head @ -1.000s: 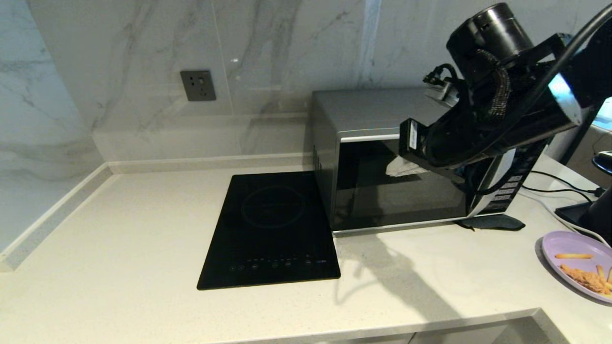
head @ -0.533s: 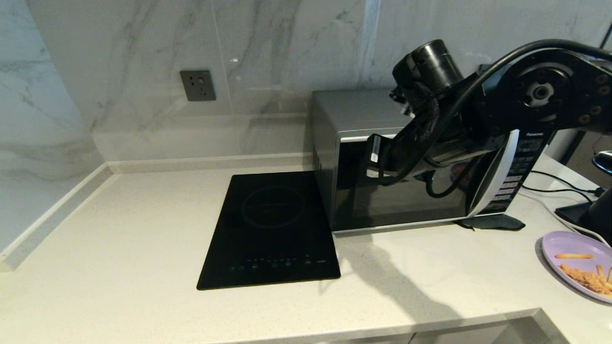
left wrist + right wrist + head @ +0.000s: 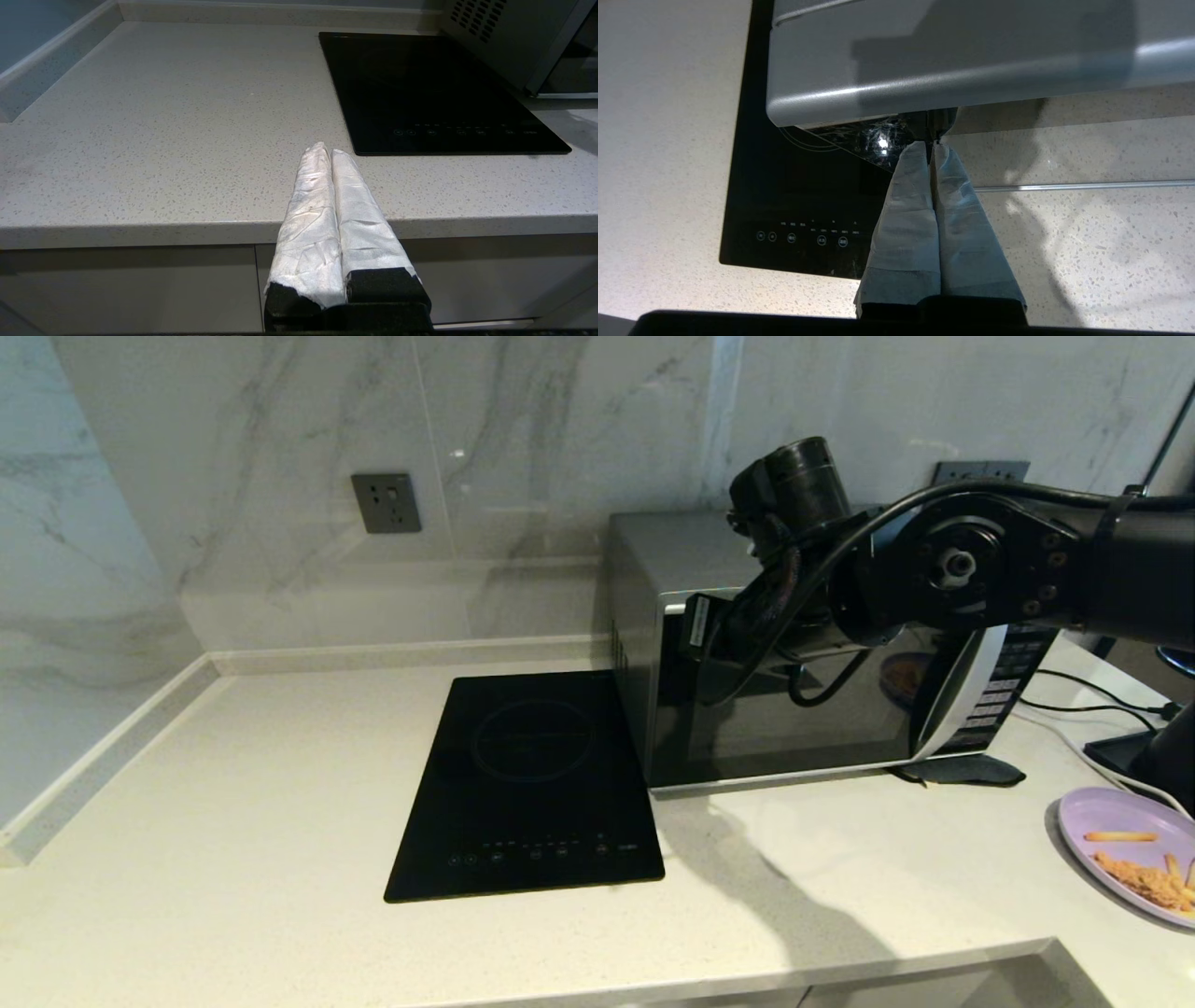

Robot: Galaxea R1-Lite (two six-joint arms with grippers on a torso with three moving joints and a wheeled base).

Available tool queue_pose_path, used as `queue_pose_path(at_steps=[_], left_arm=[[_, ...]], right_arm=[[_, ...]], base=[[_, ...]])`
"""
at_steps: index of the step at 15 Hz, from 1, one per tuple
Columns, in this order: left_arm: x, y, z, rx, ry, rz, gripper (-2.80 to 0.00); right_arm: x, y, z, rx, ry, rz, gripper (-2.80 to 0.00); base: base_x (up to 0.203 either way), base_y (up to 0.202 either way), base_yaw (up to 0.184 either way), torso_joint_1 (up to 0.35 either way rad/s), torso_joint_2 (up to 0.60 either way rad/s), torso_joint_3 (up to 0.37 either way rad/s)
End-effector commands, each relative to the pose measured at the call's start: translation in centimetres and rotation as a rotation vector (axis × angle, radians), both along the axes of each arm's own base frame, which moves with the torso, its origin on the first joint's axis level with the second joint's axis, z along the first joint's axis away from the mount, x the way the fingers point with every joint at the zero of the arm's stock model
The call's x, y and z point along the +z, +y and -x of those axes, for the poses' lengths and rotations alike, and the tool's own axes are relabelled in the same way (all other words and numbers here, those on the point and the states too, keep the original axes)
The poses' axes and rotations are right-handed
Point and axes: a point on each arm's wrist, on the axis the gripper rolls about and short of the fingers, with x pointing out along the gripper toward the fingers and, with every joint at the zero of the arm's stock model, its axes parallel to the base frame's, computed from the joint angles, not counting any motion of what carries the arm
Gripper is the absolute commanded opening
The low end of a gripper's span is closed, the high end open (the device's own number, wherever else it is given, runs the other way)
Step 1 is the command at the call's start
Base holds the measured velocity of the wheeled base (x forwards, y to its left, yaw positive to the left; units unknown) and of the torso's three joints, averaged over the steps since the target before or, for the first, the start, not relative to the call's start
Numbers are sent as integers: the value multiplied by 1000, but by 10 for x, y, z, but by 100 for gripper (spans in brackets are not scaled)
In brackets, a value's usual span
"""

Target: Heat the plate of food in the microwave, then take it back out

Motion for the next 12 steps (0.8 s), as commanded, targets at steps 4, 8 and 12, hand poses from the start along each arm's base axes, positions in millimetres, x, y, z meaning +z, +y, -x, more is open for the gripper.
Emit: queue_pose_path(at_steps=[4, 8, 12], left_arm=[[0, 0, 0, 1, 1, 1, -280], [0, 0, 0, 1, 1, 1, -280], [0, 0, 0, 1, 1, 1, -280]], right_arm=[[-7, 6, -11, 12, -51, 29, -280], [-7, 9, -14, 24, -78, 32, -280], [-7, 10, -16, 31, -97, 41, -280]], base=[[0, 0, 0, 0, 0, 0], [0, 0, 0, 0, 0, 0], [0, 0, 0, 0, 0, 0]])
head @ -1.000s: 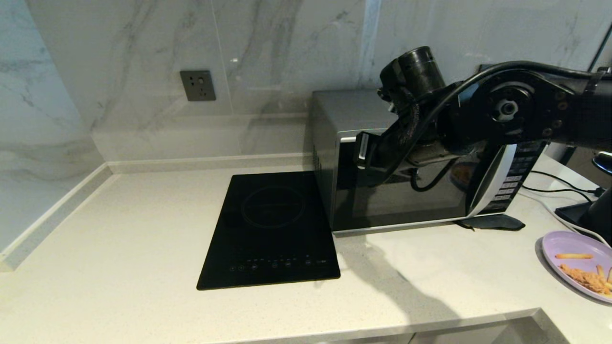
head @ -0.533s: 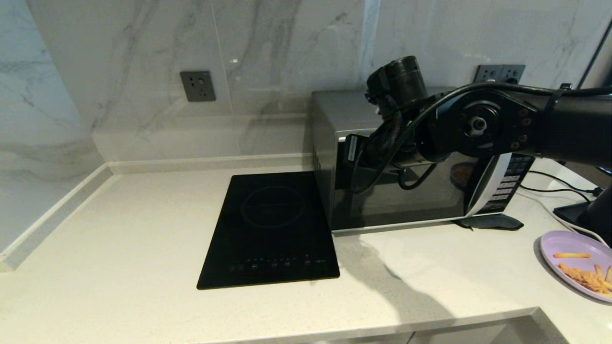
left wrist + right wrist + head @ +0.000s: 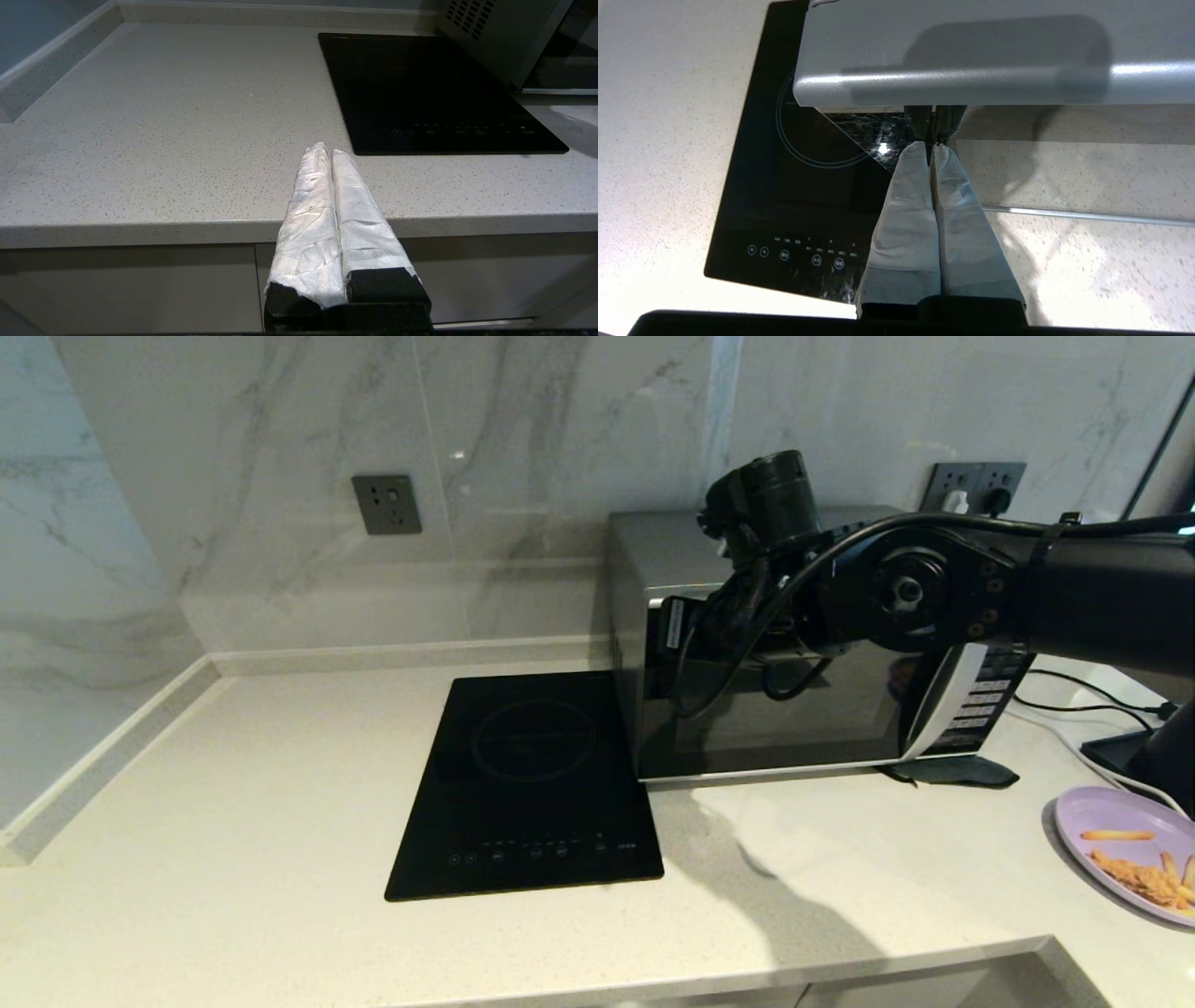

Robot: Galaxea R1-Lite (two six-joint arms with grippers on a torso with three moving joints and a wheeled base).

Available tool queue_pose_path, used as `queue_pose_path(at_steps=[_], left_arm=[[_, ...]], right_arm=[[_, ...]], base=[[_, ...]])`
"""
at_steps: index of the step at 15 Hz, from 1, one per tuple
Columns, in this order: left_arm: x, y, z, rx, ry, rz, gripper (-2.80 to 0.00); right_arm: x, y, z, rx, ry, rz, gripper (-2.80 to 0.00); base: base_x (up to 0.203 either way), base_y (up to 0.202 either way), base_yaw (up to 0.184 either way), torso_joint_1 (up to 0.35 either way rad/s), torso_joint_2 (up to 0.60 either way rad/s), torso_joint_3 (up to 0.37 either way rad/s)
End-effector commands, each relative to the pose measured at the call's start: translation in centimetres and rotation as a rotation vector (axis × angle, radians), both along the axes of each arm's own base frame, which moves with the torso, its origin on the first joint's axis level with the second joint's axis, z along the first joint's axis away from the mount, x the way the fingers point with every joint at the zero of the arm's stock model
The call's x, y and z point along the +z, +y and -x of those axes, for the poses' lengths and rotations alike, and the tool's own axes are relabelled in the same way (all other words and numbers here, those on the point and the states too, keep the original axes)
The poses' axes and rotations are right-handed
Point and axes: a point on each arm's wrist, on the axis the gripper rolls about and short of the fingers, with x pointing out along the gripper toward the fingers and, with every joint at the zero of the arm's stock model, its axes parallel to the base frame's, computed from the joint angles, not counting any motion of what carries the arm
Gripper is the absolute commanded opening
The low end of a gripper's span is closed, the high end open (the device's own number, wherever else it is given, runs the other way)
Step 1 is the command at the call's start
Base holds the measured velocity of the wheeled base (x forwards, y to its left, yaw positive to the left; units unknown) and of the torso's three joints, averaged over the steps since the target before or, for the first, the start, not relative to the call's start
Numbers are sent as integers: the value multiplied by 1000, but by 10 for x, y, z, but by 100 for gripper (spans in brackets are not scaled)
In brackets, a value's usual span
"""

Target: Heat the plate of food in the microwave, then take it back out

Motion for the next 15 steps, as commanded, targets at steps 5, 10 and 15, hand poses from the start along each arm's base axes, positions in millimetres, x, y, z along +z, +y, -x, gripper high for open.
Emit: queue_pose_path(at_steps=[5, 10, 15], left_arm=[[0, 0, 0, 0, 1, 1, -280], [0, 0, 0, 0, 1, 1, -280], [0, 0, 0, 0, 1, 1, -280]], right_arm=[[16, -7, 10, -9, -22, -11, -280], [70, -62, 81, -28, 11, 16, -280], [103, -160, 179, -142, -58, 59, -280]], base=[[0, 0, 0, 0, 0, 0], [0, 0, 0, 0, 0, 0], [0, 0, 0, 0, 0, 0]])
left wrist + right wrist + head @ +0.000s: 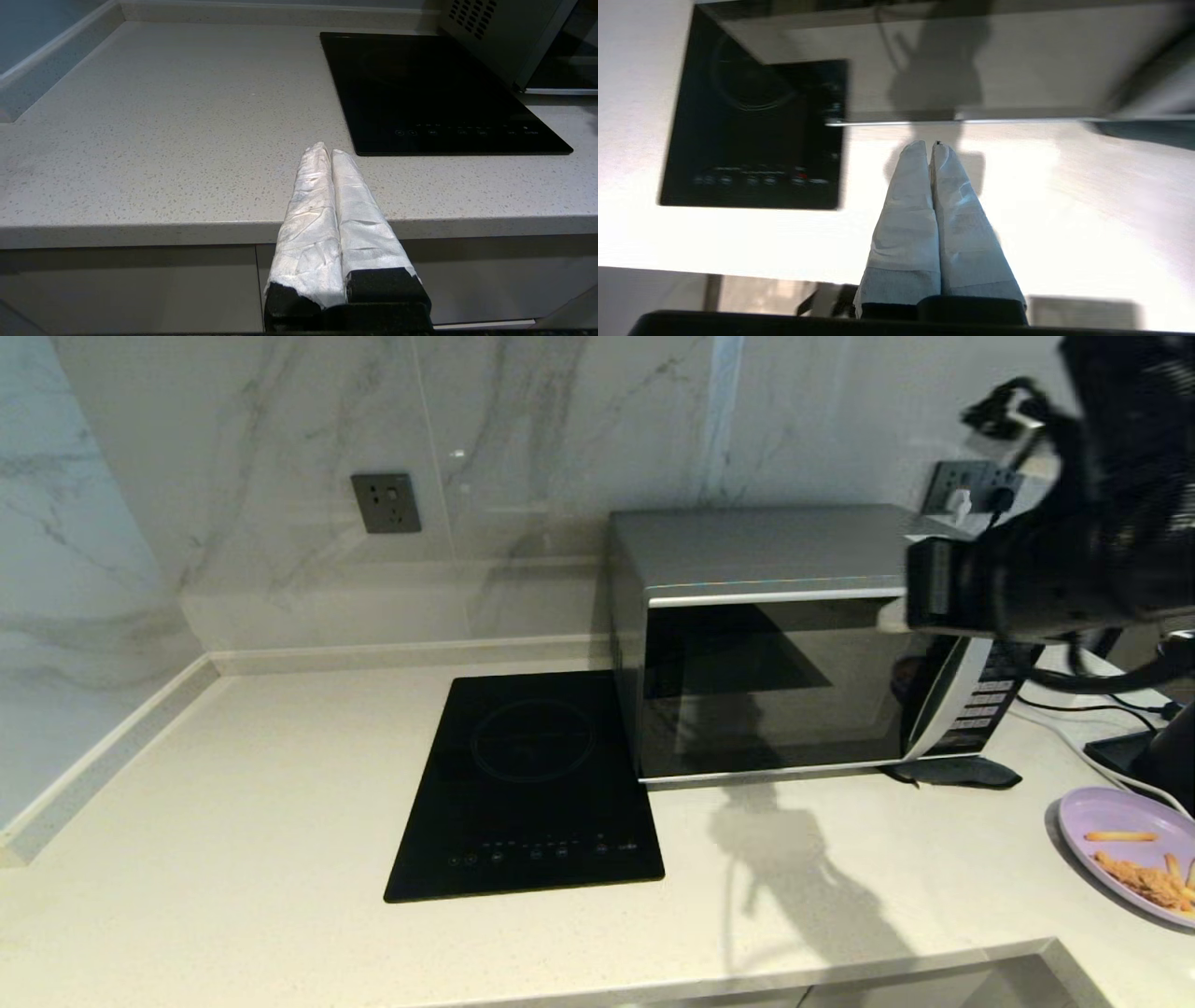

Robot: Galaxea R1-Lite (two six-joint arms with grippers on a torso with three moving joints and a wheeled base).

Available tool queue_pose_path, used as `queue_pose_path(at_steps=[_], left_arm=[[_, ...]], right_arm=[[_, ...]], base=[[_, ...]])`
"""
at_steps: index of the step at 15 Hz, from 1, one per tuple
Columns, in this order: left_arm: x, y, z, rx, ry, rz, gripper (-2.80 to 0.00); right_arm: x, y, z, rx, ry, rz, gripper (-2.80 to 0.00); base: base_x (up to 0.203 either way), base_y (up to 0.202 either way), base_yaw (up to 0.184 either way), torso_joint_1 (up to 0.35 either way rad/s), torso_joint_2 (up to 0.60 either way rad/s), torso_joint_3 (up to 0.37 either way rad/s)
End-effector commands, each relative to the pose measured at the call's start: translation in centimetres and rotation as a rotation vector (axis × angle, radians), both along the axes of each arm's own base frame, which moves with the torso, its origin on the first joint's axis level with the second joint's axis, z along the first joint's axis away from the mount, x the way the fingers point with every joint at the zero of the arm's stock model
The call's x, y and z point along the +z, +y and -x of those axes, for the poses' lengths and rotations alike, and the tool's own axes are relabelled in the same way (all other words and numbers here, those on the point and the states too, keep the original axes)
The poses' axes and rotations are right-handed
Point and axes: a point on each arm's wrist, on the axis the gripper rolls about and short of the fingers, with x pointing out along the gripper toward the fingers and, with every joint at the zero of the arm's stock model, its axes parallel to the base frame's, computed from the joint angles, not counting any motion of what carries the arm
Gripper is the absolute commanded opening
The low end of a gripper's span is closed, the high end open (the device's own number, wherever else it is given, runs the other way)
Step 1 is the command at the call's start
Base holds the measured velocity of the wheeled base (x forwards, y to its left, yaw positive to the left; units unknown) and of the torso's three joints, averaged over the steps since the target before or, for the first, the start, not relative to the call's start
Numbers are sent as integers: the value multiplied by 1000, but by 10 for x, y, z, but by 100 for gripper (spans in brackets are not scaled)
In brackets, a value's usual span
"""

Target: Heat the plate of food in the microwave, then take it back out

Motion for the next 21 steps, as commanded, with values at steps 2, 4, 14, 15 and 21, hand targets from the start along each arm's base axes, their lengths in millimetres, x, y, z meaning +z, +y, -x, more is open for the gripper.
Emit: queue_pose_path(at_steps=[2, 4, 14, 15, 21], left_arm=[[0, 0, 0, 1, 1, 1, -280], [0, 0, 0, 1, 1, 1, -280], [0, 0, 0, 1, 1, 1, -280], [0, 0, 0, 1, 1, 1, -280], [0, 0, 0, 1, 1, 1, -280]], right_arm=[[35, -77, 108, -116, -200, -37, -280], [34, -103, 164, -184, -295, -45, -280], [-84, -123, 331, -370, -418, 22, -280], [-95, -122, 340, -363, -435, 22, -280], [-155, -118, 364, -308, -496, -19, -280]], base=[[0, 0, 0, 0, 0, 0], [0, 0, 0, 0, 0, 0], [0, 0, 0, 0, 0, 0], [0, 0, 0, 0, 0, 0], [0, 0, 0, 0, 0, 0]])
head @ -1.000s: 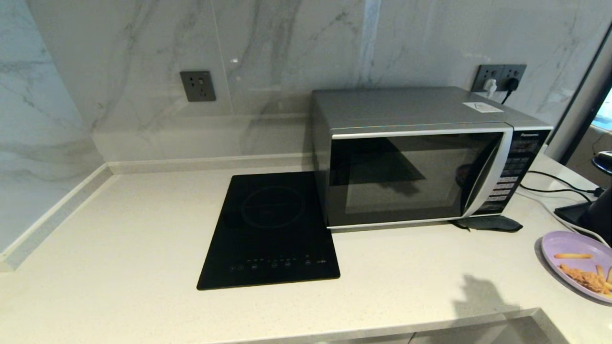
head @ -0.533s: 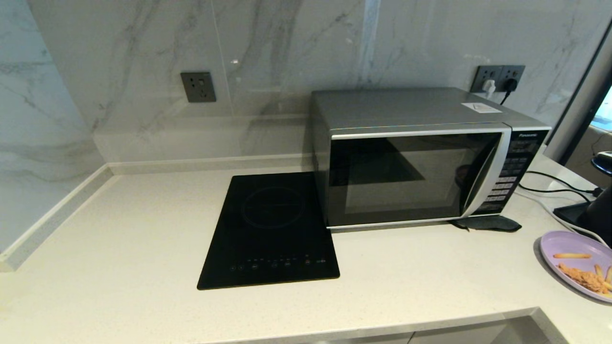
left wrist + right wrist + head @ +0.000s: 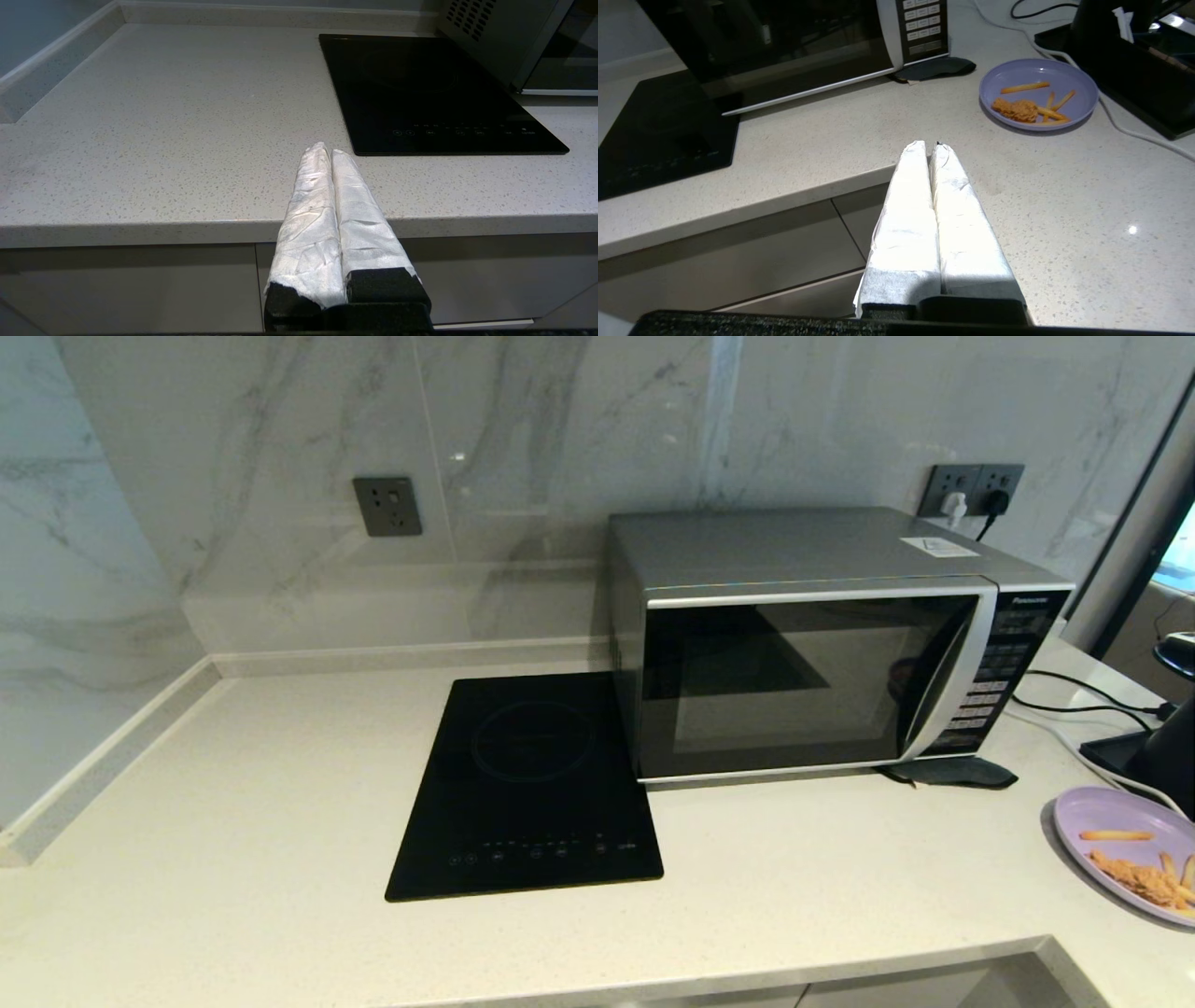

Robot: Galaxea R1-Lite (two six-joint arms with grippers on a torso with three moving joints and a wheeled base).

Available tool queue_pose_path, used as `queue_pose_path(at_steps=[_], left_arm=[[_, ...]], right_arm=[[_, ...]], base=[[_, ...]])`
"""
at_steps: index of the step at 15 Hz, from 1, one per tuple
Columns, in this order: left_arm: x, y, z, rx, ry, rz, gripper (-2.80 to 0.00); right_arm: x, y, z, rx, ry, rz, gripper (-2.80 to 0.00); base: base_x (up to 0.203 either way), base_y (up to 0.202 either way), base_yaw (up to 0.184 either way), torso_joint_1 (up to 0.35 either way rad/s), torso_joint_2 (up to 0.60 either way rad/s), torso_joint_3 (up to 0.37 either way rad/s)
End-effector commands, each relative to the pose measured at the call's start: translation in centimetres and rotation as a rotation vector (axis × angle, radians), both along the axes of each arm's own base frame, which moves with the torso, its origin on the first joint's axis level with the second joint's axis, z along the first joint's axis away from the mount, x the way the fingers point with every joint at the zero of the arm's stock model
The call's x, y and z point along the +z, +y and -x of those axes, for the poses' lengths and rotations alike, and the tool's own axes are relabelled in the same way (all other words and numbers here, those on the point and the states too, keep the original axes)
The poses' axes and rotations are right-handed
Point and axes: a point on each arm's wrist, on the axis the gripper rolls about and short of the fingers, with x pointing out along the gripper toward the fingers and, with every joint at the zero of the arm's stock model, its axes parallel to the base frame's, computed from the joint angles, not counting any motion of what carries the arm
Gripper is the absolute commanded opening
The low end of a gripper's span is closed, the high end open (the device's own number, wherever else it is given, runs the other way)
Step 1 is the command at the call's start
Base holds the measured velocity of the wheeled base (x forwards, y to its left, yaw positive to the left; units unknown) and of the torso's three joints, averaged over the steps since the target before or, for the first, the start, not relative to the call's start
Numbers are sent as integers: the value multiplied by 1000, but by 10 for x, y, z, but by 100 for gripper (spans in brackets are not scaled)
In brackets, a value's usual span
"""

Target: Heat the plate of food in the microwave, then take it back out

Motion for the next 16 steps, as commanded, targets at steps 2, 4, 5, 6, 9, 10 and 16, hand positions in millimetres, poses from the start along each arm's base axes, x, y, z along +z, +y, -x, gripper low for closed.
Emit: queue_pose_path(at_steps=[2, 4, 5, 6, 9, 10, 16], left_arm=[[0, 0, 0, 1, 1, 1, -280], [0, 0, 0, 1, 1, 1, -280], [0, 0, 0, 1, 1, 1, -280], [0, 0, 0, 1, 1, 1, -280], [0, 0, 0, 1, 1, 1, -280], [0, 0, 0, 1, 1, 1, -280], [0, 0, 0, 1, 1, 1, -280]], right_arm=[[-38, 1, 3, 20, 2, 8, -280], [-49, 0, -13, 18, 37, 2, -280], [-57, 0, -25, 17, 43, 4, -280], [-65, 0, -37, 10, 40, 11, -280], [-94, -1, -71, -15, 16, 73, -280], [-104, -1, -78, -16, 18, 96, -280], [-123, 2, -98, 104, -133, 188, -280]], base=[[0, 0, 0, 0, 0, 0], [0, 0, 0, 0, 0, 0], [0, 0, 0, 0, 0, 0], [0, 0, 0, 0, 0, 0], [0, 0, 0, 0, 0, 0], [0, 0, 0, 0, 0, 0], [0, 0, 0, 0, 0, 0]])
